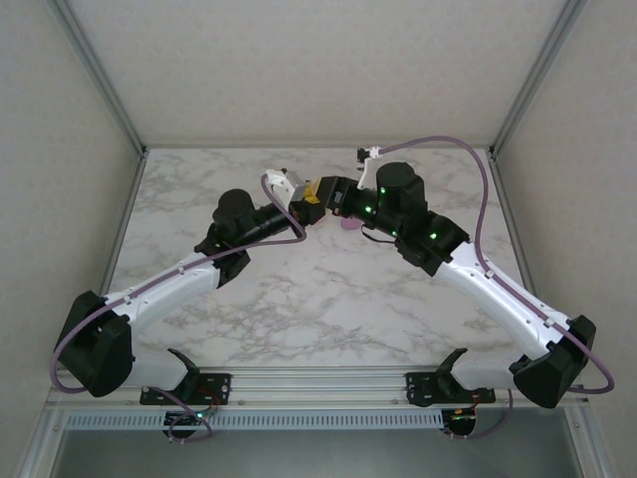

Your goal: Insert the wireless bluetooth earbuds into the charging case

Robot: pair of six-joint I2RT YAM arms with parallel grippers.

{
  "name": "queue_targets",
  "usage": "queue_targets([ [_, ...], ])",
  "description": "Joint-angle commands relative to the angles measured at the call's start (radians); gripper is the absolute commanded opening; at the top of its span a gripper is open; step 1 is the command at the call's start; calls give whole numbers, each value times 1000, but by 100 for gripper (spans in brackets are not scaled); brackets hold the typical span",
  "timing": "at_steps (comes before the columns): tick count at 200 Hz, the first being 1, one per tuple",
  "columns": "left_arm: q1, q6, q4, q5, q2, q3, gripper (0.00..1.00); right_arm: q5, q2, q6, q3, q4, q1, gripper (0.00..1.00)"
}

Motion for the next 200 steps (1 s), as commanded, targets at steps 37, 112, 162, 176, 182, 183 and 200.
queue_targets([
  [37, -5, 15, 70, 13, -44, 29, 17, 71, 16, -91, 52, -209, 5, 30],
  [112, -6, 19, 55, 27, -44, 32, 18, 62, 41, -102, 90, -237, 5, 31],
  [162, -6, 14, 42, 19, -47, 32, 17, 49, 59, -122, 128, -276, 5, 24],
  [176, -6, 12, 38, 18, -45, 33, 17, 40, 61, -131, 137, -289, 3, 24],
  [182, -5, 12, 37, 19, -45, 34, 17, 38, 61, -133, 141, -292, 4, 24],
  [183, -5, 13, 37, 19, -46, 34, 17, 37, 60, -133, 141, -293, 4, 24],
  [200, -6, 23, 31, 29, -45, 30, 17, 4, 61, -130, 155, -303, -3, 23],
])
